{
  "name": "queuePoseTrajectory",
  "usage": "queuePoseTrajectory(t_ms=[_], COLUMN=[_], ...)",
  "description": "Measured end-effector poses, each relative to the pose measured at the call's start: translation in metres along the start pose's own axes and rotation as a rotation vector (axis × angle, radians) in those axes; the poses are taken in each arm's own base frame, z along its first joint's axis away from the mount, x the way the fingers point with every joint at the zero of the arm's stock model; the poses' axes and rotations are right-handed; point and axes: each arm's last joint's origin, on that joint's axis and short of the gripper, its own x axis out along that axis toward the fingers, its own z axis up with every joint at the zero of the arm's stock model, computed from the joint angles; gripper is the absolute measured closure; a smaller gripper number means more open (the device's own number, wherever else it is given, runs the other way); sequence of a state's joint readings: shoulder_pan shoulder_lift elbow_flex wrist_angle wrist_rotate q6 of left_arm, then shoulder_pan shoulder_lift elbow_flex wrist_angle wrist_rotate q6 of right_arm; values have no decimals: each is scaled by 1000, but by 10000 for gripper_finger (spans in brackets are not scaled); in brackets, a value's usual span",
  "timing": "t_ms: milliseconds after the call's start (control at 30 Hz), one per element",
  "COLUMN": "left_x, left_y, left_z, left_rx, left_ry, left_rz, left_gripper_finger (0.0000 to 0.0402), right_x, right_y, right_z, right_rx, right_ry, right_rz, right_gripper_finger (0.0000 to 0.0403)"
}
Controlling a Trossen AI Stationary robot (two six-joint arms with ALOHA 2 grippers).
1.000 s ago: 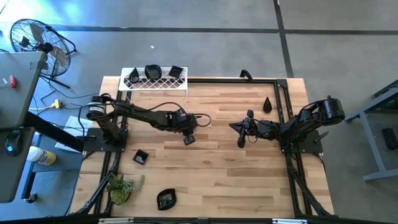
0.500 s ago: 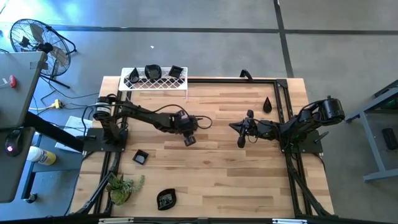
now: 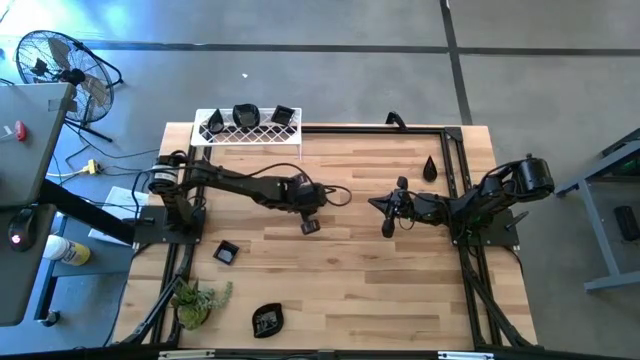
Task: Pick & Place Mini shaped plates
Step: Stack the top square plate on top of the square plates on the shelf
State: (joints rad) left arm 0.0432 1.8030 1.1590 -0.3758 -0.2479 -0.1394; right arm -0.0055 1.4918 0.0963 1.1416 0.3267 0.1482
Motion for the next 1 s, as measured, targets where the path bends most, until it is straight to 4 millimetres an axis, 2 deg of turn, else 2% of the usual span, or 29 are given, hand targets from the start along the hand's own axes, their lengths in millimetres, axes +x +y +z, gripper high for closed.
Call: queuePoseTrajectory(t_ms=[167,300,467,600,767,1000], left_x=[-25,-59,-100,-136,-160,-160], left_y=[-1,5,20,43,83,140], left_z=[29,45,49,43,39,33], left_rx=[123,204,242,268,270,422], left_ry=[6,-32,-87,-93,-101,-17], left_rz=[62,118,134,194,266,329], left_gripper_finger=[399,400,400,401,401,401], right_x=[0,0,0,0,0,0], right_y=[0,0,0,-1,-1,-1], right_z=[0,0,-3,-4,-4,-4], right_rx=[0,0,-9,-14,-11,-5], right_ry=[0,1,27,43,43,39], right_rz=[0,0,-4,-7,-7,-6], right_gripper_finger=[401,395,396,401,397,401])
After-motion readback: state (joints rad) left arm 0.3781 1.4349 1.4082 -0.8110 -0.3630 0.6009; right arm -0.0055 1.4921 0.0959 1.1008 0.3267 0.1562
